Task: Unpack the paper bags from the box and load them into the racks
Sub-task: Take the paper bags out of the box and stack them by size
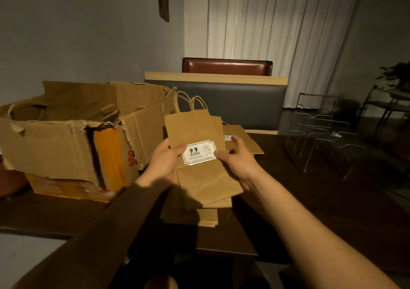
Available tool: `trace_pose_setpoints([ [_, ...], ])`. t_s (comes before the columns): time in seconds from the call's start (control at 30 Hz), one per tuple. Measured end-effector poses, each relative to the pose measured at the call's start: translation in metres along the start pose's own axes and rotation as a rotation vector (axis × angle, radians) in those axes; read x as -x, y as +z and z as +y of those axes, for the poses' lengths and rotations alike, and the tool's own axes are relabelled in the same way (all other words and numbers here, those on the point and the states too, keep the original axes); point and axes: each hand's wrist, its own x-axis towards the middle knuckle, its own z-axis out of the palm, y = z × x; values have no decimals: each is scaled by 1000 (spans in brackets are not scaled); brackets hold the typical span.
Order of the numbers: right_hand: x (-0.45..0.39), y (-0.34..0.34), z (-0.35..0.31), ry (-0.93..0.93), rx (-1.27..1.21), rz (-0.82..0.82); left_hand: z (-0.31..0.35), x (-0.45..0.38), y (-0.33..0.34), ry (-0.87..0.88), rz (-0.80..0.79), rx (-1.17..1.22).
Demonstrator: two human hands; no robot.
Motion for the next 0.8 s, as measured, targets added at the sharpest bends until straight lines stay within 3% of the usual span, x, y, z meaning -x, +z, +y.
trace_pose_setpoints([
  [0.07,-9,9,16,139,-118,-18,-5,-5,0,-40,-15,-146],
  [0.17,-18,31,56,174,156,82,-26,-3,-5,-195,17,-465],
  [0.23,-24,45,83,134,302,111,-40,-3,-15,-250,64,-464],
  [0.33,-16,57,88,63,301,156,-44,-5,-23,-315,12,-460],
  [0.47,2,52,77,60,204,128,-42,-6,-26,-492,8,-239],
  [0.57,9,38,74,58,-9,94,-45,1,-15,-339,-20,-264],
  [0.67,6,14,60,53,-55,63,-35,19,3,-66,-56,-91],
  [0.73,9,0,46,-111,-50,28,-25,23,12,105,-76,3],
  [0.8,20,-3,42,-250,-75,66,-23,28,18,220,-105,-90],
])
